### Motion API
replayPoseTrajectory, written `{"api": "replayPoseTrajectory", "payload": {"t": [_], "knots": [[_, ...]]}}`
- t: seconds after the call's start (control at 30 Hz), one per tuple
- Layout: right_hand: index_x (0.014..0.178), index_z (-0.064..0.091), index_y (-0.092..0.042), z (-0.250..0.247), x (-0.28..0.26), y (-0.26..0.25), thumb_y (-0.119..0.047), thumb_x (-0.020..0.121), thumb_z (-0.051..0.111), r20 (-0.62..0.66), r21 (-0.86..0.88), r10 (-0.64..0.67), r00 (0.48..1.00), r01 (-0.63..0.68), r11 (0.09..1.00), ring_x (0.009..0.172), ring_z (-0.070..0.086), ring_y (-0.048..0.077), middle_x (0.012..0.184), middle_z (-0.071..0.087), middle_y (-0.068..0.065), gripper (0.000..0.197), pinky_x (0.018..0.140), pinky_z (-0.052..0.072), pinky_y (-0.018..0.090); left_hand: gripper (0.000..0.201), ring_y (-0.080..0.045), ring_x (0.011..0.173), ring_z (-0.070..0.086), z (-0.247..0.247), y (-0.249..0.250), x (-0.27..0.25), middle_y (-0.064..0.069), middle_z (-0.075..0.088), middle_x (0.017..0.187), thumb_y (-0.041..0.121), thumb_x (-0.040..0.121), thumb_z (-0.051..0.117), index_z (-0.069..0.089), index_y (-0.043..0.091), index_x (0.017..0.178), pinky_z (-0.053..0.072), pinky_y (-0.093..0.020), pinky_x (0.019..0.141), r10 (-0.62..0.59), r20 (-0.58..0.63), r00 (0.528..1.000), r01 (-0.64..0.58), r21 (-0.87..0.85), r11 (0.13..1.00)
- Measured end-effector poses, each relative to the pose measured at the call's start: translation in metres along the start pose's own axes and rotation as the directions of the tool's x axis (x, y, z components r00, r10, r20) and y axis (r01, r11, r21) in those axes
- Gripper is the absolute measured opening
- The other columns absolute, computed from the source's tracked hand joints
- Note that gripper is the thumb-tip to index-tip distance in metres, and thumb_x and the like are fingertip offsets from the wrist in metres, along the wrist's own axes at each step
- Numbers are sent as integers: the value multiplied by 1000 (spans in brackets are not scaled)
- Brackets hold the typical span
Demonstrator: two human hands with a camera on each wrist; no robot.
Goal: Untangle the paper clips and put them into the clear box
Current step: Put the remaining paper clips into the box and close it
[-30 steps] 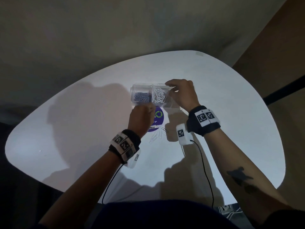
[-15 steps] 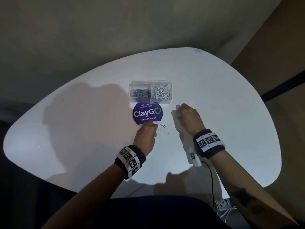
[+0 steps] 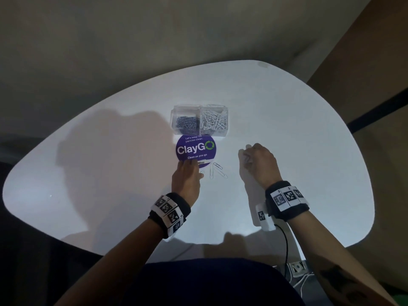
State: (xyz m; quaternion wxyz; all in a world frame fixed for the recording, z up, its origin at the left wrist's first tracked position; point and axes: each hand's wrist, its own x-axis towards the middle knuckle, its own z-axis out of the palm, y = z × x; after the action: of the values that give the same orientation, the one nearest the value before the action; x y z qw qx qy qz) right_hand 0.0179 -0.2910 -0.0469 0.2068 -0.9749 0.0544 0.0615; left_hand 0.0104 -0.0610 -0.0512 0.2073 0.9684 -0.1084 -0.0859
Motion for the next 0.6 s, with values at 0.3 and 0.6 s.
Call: {"api": "replayPoseTrajectory", "payload": {"t": [0.3,0.6], "knots": [[64,58,-19,-6,-2,-9,-10,71,61,68,99,52,996,-59,993,71,55,18,73,60,-3,12,59,46,26,13,-28,107,47,-3,2,16,-12,54,107,11,91,60,55,4,102,49,-34,79,18,169,985,-37,108,993],[78,60,-22,20,-24,-45,-25,73,72,199,135,-16,980,-12,991,75,57,21,72,65,-6,14,65,45,30,30,-24,83,52,-8,-8,26,-6,61,86,-4,77,70,62,9,102,43,-32,68,464,179,868,-465,-36,884]]}}
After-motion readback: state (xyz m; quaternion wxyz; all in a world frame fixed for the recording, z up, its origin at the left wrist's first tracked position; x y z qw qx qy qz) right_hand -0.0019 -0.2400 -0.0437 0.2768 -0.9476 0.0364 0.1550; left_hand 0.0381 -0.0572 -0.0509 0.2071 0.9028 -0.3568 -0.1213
